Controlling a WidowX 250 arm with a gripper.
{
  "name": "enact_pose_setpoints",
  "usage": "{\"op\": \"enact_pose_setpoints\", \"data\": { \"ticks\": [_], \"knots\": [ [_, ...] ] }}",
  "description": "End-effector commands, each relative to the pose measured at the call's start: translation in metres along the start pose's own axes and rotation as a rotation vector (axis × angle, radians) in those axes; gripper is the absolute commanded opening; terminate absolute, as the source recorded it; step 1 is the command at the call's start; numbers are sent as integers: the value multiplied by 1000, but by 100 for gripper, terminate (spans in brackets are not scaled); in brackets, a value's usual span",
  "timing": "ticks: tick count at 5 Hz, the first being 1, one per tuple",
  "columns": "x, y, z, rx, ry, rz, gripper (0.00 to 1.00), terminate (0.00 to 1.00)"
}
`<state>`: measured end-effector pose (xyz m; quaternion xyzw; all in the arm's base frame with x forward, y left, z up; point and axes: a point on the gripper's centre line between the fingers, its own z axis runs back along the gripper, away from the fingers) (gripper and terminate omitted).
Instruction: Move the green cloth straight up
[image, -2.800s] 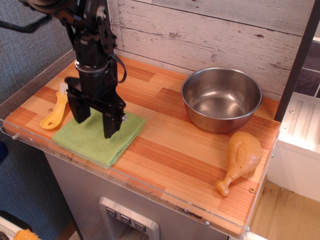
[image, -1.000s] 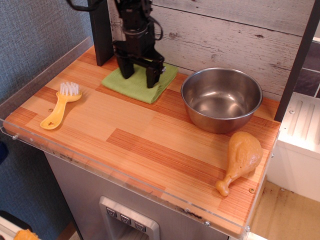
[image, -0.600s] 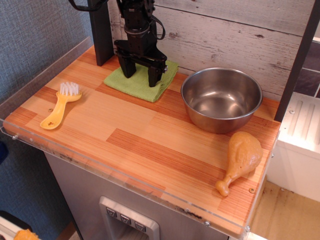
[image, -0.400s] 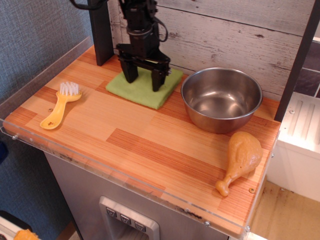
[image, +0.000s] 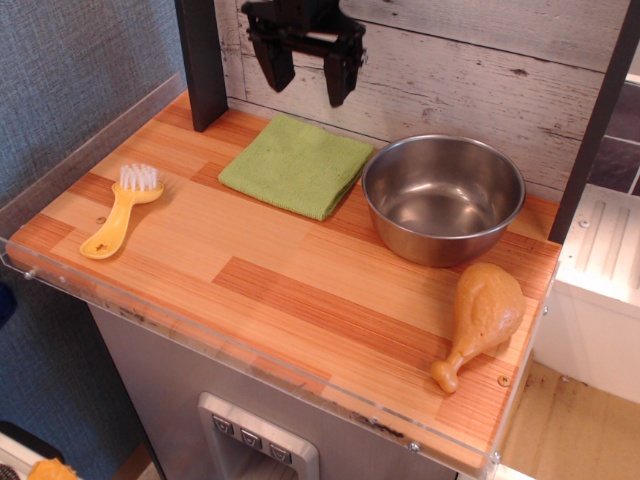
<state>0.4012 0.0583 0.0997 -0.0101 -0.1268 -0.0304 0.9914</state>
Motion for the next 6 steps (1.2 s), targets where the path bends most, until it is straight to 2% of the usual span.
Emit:
{"op": "enact_pose_setpoints", "data": {
  "ticks": [1,2,3,5,6],
  "knots": [
    [-48,-10,53,15,-13,44,100,0],
    [-97,-25,54,28,22,62,100,0],
    [-113,-33,51,59,41,52,100,0],
    [-116,-37,52,62,33,42,100,0],
    [-116,-37,52,62,33,42,100,100]
  ]
}}
